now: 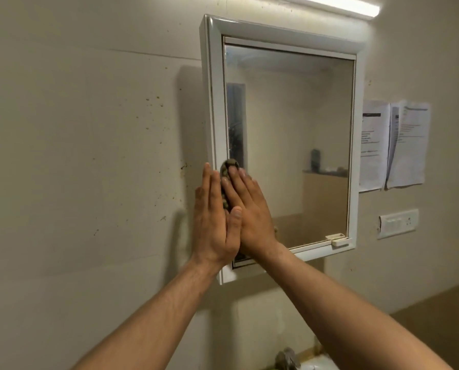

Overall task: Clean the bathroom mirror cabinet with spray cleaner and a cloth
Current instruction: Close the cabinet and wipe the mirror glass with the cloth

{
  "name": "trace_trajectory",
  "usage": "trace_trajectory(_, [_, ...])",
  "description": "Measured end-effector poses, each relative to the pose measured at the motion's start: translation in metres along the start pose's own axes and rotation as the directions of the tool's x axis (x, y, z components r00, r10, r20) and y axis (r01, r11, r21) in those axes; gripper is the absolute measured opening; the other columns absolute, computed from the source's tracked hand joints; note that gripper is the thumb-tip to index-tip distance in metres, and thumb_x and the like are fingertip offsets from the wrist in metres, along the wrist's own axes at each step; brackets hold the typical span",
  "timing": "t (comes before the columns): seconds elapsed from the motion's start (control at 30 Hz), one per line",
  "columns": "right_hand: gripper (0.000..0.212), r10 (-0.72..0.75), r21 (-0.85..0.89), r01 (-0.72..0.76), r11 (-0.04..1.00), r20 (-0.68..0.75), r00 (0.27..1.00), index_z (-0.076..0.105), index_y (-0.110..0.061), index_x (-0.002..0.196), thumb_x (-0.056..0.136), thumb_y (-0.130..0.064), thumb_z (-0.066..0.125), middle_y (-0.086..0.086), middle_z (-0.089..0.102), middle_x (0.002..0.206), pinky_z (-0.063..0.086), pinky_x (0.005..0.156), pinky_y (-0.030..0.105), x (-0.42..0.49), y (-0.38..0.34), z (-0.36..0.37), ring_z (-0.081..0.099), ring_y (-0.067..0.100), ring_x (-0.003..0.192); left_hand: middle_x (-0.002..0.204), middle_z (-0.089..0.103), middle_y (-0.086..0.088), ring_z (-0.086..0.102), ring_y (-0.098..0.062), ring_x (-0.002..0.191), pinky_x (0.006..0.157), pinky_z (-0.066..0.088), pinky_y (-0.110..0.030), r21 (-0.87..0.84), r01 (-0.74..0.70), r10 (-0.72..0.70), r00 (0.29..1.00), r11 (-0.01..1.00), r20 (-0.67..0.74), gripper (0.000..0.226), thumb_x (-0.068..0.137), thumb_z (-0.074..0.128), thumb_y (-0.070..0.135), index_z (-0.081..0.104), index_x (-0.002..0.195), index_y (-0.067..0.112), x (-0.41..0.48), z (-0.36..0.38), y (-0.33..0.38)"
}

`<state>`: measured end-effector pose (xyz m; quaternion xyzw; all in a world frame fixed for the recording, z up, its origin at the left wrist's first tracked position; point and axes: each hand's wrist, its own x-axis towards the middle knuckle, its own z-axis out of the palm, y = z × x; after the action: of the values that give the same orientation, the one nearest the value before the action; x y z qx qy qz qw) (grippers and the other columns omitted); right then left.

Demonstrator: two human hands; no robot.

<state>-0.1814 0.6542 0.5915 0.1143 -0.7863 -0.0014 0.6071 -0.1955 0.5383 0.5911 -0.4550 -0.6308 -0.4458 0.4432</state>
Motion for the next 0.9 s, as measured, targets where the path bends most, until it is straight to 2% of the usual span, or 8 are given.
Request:
trace_trajectory(0.13, [0.084,0.134,0.055,-0.139,0.989,0.098,0.986,0.010,-0.012,0.163,0.100,-0.034,0.061,0.007,0.007,0.172,0.013,0.127,0.047,-0.094,-0.022,0.012,0.009,0.028,0.158,0.173,0.000,-0.006,0.002,-0.025,0.160,0.126,0.014,-0.058,0.012,0.050,-0.050,0.999,0.999,0.020,0.072,0.105,0.029,0.042,0.010,0.163,0.003,-0.027,0.020,0.006])
trace_trajectory(0.27, [0.084,0.170,0.089,-0.189,0.978,0.189,0.967,0.009,-0.009,0.163,0.101,-0.036,0.059,0.005,0.007,0.172,0.015,0.127,0.044,-0.127,-0.029,0.008,0.009,0.025,0.158,0.174,-0.001,-0.004,0.000,-0.024,0.160,0.127,0.014,-0.057,0.030,0.098,-0.099,0.994,0.995,0.043,0.070,0.103,0.035,0.032,0.011,0.164,0.006,-0.050,0.026,0.012])
trace_trajectory(0.47, [0.074,-0.020,-0.061,0.042,0.997,0.324,0.946,0.033,-0.009,0.158,0.091,-0.012,0.065,0.012,0.023,0.168,0.027,0.123,0.053,-0.150,0.033,-0.032,0.021,0.031,0.155,0.174,-0.004,-0.002,0.000,-0.018,0.160,0.128,0.014,-0.052,0.133,0.112,-0.132,0.980,0.985,0.149,0.071,0.105,0.033,0.039,0.009,0.164,0.008,-0.071,0.005,0.011])
trace_trajectory(0.53, [0.084,0.242,-0.184,-0.190,0.964,0.326,0.914,0.027,-0.011,0.160,0.087,-0.004,0.067,0.012,0.015,0.169,0.029,0.122,0.053,-0.172,0.059,-0.051,0.017,0.031,0.156,0.174,-0.003,0.001,0.002,-0.015,0.159,0.127,0.018,-0.051,0.137,0.137,-0.160,0.972,0.981,0.174,0.071,0.105,0.032,0.041,0.008,0.165,0.011,-0.080,-0.004,0.008])
trace_trajectory(0.6, [0.086,0.598,-0.267,-0.542,0.797,0.220,0.771,0.015,-0.012,0.163,0.092,-0.004,0.063,0.010,0.004,0.171,0.023,0.125,0.050,-0.185,0.066,-0.057,0.007,0.030,0.157,0.173,-0.002,0.007,0.003,-0.009,0.159,0.127,0.022,-0.050,0.138,0.193,-0.219,0.953,0.971,0.211,0.069,0.106,0.027,0.046,0.007,0.165,0.019,-0.089,-0.011,0.006])
trace_trajectory(0.7, [0.082,0.770,-0.220,-0.738,0.638,0.169,0.615,0.007,-0.006,0.162,0.096,-0.004,0.055,0.012,-0.009,0.170,0.004,0.128,0.042,-0.175,0.040,-0.042,-0.007,0.030,0.157,0.173,0.004,0.012,0.005,-0.003,0.157,0.126,0.024,-0.048,0.130,0.256,-0.282,0.925,0.958,0.255,0.066,0.106,0.020,0.053,0.009,0.165,0.026,-0.101,-0.020,0.008])
trace_trajectory(0.8, [0.091,0.740,-0.143,-0.729,0.670,0.214,0.638,-0.004,-0.011,0.163,0.093,0.002,0.053,0.005,-0.024,0.168,0.003,0.128,0.044,-0.164,-0.017,-0.019,-0.021,0.025,0.155,0.172,0.011,0.011,0.007,-0.001,0.156,0.127,0.022,-0.047,0.103,0.284,-0.302,0.911,0.953,0.282,0.064,0.107,0.023,0.049,0.016,0.165,0.022,-0.108,-0.030,0.010])
trace_trajectory(0.9, [0.103,0.580,-0.068,-0.593,0.802,0.321,0.749,-0.020,-0.020,0.160,0.093,0.005,0.054,-0.002,-0.031,0.166,0.005,0.127,0.047,-0.164,-0.083,0.001,-0.030,0.021,0.152,0.172,0.015,0.008,0.010,-0.003,0.156,0.127,0.022,-0.044,0.123,0.346,-0.366,0.901,0.930,0.232,0.068,0.104,0.021,0.052,0.021,0.164,0.018,-0.111,-0.043,0.015])
